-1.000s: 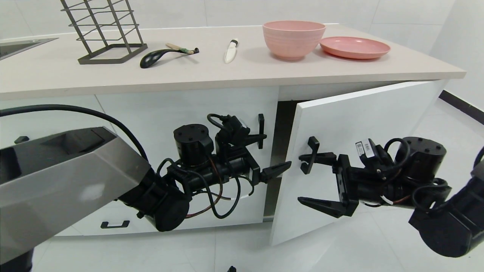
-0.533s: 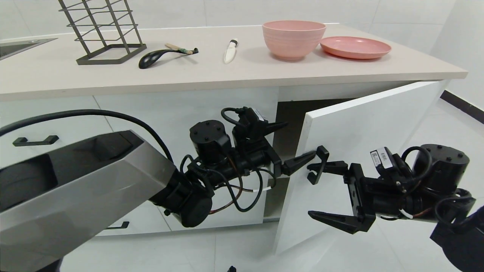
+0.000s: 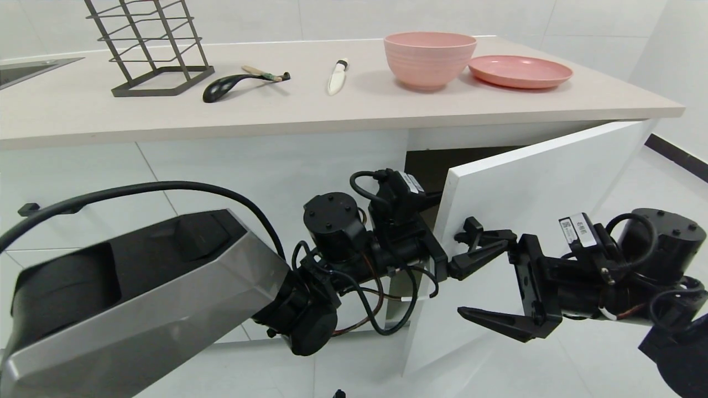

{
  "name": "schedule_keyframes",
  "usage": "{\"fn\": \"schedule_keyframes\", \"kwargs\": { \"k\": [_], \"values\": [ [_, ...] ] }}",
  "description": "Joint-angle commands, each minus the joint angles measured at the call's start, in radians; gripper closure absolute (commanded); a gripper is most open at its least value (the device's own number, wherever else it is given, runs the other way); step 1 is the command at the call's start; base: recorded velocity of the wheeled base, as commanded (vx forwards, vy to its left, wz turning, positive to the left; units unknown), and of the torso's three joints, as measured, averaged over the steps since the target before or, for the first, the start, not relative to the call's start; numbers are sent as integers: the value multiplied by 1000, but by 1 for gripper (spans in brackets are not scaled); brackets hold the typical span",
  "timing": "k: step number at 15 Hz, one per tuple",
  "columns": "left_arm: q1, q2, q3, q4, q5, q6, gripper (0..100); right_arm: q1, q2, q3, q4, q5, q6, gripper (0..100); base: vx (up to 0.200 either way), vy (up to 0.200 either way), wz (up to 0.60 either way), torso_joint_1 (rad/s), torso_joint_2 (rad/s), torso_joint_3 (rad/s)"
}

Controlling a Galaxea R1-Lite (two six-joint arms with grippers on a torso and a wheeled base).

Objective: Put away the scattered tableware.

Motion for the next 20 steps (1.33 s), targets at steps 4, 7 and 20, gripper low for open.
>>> {"fn": "schedule_keyframes", "kwargs": {
  "k": [4,7,20],
  "values": [
    [7,13,-2,-46,7,-36,0,-99,19,18,19,-19,-3,0,0,0,0,0,0,0],
    [10,11,-16,-47,10,-36,0,-105,28,46,21,-25,-6,0,0,0,0,0,0,0],
    [-10,13,86,-53,16,-54,0,-207,-727,239,42,-188,-5,0,0,0,0,0,0,0]
  ]
}}
